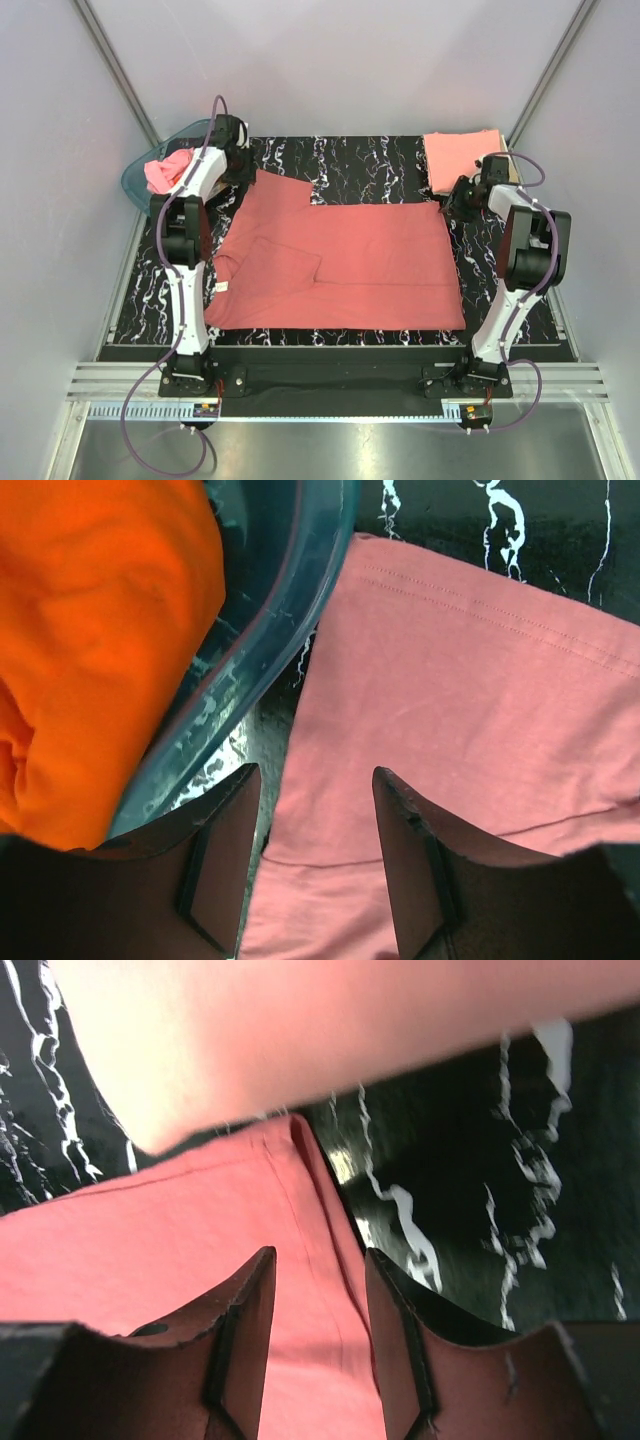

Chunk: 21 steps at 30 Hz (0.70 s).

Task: Fold and stack the t-shirts
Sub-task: Fold the tshirt

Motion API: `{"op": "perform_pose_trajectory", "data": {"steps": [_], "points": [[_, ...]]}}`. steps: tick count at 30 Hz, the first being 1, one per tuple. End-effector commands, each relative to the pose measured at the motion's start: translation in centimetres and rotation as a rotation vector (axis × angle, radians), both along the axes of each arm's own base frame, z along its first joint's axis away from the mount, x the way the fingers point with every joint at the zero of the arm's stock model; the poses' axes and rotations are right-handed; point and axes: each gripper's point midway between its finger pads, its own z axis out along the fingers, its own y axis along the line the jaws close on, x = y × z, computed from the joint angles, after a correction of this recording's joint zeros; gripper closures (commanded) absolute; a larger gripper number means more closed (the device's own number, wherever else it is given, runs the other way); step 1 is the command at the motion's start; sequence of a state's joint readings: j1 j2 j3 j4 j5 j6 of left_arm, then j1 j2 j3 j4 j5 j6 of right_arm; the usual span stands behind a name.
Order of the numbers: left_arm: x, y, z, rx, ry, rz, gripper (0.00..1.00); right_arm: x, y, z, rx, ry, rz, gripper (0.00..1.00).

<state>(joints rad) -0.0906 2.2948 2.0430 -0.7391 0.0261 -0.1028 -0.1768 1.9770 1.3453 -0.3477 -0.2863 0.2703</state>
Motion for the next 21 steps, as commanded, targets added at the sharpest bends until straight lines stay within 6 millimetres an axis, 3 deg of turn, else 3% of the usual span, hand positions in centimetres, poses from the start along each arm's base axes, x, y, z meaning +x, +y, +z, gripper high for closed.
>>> {"op": "perform_pose_trajectory", "data": {"steps": [1,8,14,21], "points": [[1.5,-1.2,0.2,-0.031,-0.041,-0.089,0.46,3.1,0.2,1.8,0.036,-0.12,0.068,0.52],[2.3,-1.5,-2.0,-0.044,-0.019,-0.121,0.46,3.7,0.7,1.3,0.071,-0.125,0.084,0.51],[2.8,0.2,-2.8,0.022,-0.008,-0.077,0.47,4.2,0.6,0.9,0.062,-0.128,0.098,0.51],[1.6,0.3,-4.9,-0.026,0.058,-0.101,0.46,4.4,1.1,0.0,0.076,-0.115,0.153,0.48]]}}
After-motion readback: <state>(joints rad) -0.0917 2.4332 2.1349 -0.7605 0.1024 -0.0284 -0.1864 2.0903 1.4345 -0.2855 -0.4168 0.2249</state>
